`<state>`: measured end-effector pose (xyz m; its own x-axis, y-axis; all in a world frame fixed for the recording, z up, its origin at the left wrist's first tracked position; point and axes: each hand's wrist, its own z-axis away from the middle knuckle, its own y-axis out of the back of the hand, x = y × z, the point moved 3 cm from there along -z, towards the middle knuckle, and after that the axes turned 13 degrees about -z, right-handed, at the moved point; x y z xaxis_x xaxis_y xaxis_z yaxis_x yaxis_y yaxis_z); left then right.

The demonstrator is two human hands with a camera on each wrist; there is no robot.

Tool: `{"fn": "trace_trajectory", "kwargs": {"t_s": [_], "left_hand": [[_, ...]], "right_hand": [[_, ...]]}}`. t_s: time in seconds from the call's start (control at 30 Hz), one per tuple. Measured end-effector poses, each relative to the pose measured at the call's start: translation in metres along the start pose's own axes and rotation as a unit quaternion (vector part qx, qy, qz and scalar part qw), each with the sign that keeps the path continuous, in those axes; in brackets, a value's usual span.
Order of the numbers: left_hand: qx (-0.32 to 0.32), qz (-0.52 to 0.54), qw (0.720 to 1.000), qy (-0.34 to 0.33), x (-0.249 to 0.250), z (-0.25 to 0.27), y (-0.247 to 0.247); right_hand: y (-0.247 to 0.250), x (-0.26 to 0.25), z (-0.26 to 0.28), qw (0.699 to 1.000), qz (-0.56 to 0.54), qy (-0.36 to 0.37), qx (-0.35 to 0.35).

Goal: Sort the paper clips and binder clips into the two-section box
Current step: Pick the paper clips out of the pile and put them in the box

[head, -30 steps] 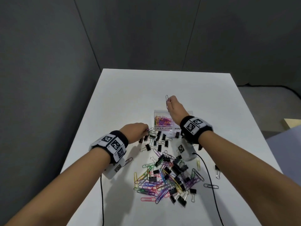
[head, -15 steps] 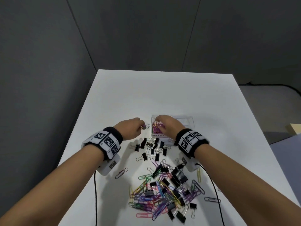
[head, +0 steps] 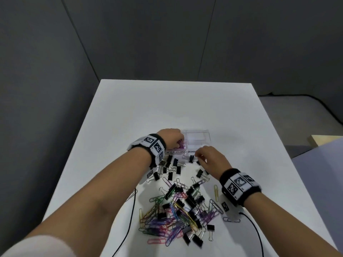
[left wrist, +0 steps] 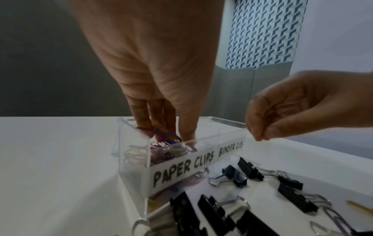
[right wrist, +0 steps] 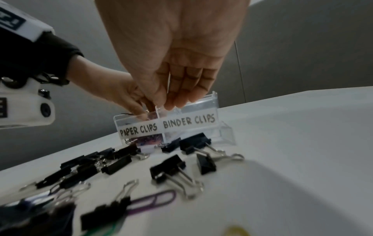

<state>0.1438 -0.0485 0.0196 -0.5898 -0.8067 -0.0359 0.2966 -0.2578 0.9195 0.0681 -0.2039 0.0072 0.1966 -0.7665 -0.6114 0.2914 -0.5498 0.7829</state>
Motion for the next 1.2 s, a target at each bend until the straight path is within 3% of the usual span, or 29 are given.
{"fn": "trace_trajectory", "kwargs": {"t_s": [0.1, 0.2, 0.43, 0.57, 0.9, 1.2], "left_hand": [[0.083, 0.01, 0.996, 0.009, 0.001, 0.024, 0.005], [0.135, 0.017, 0.99, 0.037, -0.002, 0.063, -0.002], [-0.06, 0.063, 0.987, 0.136, -0.014, 0.157, -0.087], [-0.071, 0.13, 0.978, 0.144, -0.003, 0.18, -0.118], [0.004, 0.243, 0.955, 0.169, 0.047, 0.16, -0.12], [0.042, 0.23, 0.957, 0.174, 0.049, 0.143, -0.111]], "right_hand": [[0.001, 0.005, 0.017, 1.0, 0.003, -0.012, -0.008], [0.001, 0.009, 0.038, 0.997, 0.028, -0.032, -0.065], [0.005, 0.033, 0.103, 0.973, 0.106, -0.11, -0.172], [-0.003, 0.045, 0.134, 0.959, 0.14, -0.142, -0.202], [-0.028, 0.04, 0.129, 0.979, 0.091, -0.144, -0.113], [-0.035, 0.022, 0.105, 0.979, 0.059, -0.161, -0.105]]}}
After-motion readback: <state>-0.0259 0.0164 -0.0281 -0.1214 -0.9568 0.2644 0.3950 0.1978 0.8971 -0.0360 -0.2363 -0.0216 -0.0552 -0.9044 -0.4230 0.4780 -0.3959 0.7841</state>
